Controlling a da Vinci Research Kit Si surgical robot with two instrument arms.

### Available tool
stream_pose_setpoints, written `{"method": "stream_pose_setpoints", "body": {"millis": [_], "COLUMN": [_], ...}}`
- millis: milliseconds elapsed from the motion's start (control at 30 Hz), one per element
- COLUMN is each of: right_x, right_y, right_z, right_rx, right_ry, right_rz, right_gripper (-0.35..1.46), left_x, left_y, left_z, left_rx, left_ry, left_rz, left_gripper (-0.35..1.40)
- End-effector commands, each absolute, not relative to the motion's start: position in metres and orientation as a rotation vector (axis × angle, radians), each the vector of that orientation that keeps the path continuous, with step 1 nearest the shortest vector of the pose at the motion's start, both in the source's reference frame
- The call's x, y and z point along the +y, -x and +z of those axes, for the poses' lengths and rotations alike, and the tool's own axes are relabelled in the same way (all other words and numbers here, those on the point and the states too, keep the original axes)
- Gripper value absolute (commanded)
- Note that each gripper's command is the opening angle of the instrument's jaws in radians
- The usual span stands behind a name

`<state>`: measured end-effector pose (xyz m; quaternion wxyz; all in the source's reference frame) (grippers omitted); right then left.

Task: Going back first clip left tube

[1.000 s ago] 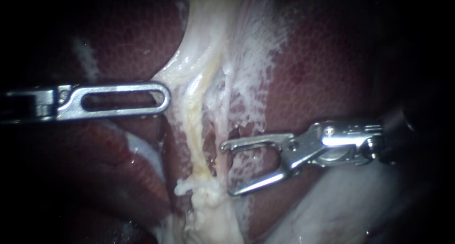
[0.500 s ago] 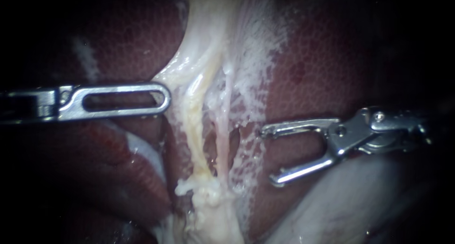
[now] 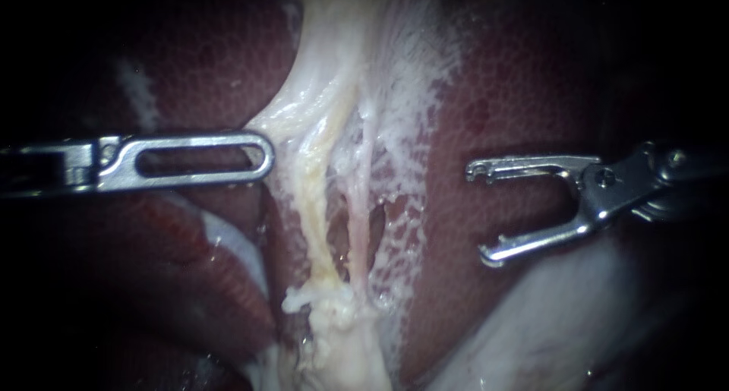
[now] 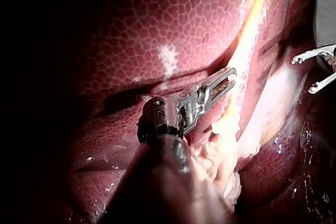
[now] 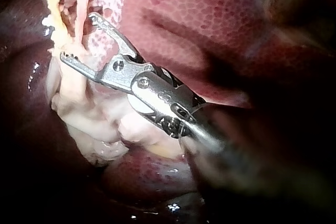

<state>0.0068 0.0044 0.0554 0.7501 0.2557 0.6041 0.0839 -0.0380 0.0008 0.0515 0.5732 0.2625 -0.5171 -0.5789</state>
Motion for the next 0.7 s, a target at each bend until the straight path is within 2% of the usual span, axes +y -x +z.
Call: {"method": "stream_pose_setpoints", "body": {"millis": [33,700], "right_x": [0.0045,0.0044], "right_y": [-0.0068,-0.0073], "right_z": [0.0554,0.0556], "right_rx": [1.32,1.319], "right_ry": [-0.559,-0.556], "right_rz": [0.184,0.185], "right_gripper": [0.6,0.6], "left_x": [0.0008,-0.0007], "left_y": [0.038,0.0401], "left_z": [0.0515,0.0552], "left_rx": [-1.212,-1.208], "left_ry": [-0.614,-0.608], "left_rz": [-1.357,-1.343], "left_gripper": [-0.35,-0.35]}}
